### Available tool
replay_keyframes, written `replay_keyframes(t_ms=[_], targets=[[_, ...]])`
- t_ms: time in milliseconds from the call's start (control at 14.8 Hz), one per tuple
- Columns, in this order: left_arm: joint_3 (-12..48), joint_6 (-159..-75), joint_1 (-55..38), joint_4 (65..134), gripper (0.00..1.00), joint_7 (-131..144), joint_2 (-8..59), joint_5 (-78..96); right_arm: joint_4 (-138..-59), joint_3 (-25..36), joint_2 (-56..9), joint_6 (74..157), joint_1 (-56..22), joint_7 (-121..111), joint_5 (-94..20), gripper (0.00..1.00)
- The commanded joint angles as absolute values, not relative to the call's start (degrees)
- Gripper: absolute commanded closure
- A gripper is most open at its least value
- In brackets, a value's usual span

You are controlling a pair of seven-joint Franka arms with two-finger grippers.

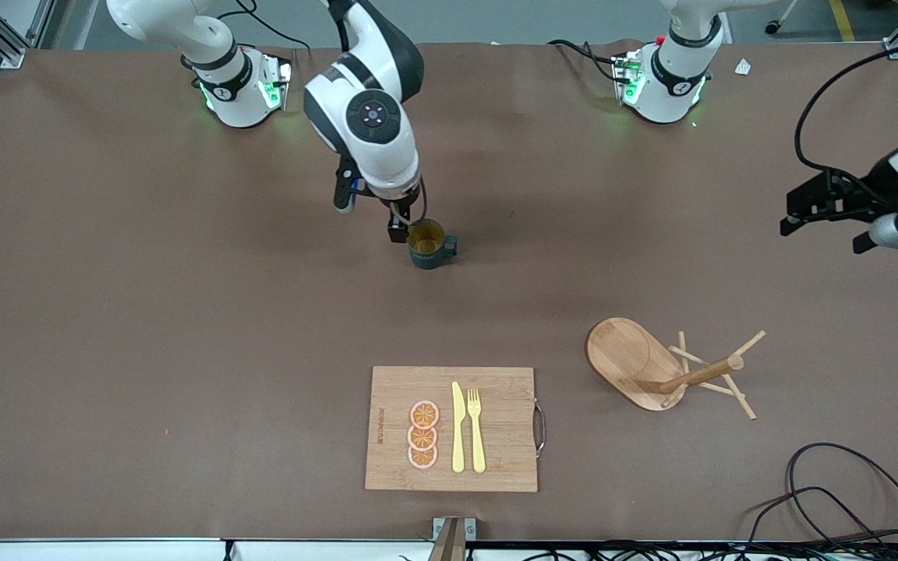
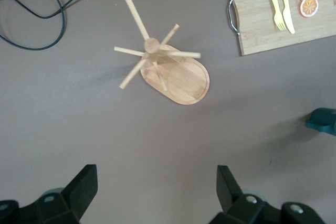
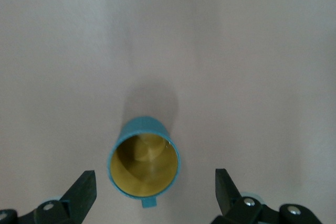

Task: Transfer cup from left to right arm and place
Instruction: 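Lift the teal mug with the right gripper away from the left gripper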

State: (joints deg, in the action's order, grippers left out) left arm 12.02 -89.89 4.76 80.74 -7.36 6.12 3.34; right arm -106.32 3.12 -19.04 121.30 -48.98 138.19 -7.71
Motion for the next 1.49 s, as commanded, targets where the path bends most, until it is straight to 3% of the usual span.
replay_keyframes(t_ms=[0, 745, 1016, 1152, 1287, 1423], targets=[[12.57, -94.13, 5.18, 92.0, 0.0, -6.77, -2.0, 2.2, -106.52, 3.87, -21.87, 125.32, -51.41, 142.11, -8.61, 0.0], [11.61, -93.87, 4.22, 91.06, 0.0, -5.54, -2.46, 2.2, -106.7, 3.87, -26.63, 129.73, -53.79, 143.61, -8.53, 0.0], [3.09, -93.87, -3.86, 91.14, 0.0, -5.54, -2.72, 2.11, -108.28, 3.87, -26.98, 130.34, -54.32, 143.53, -8.35, 0.06], [3.08, -93.87, -3.43, 91.32, 0.0, -5.98, -2.72, 2.11, -108.98, 3.87, -26.98, 131.39, -54.32, 142.83, -8.0, 0.25], [2.99, -93.87, -3.43, 91.14, 0.0, -5.98, -2.64, 2.11, -109.16, 3.87, -26.98, 131.4, -54.23, 140.38, -7.82, 0.58], [3.08, -93.87, -3.34, 91.05, 0.0, -6.33, -2.37, 2.11, -109.16, 3.87, -26.98, 131.31, -53.97, 139.75, -7.91, 1.0]])
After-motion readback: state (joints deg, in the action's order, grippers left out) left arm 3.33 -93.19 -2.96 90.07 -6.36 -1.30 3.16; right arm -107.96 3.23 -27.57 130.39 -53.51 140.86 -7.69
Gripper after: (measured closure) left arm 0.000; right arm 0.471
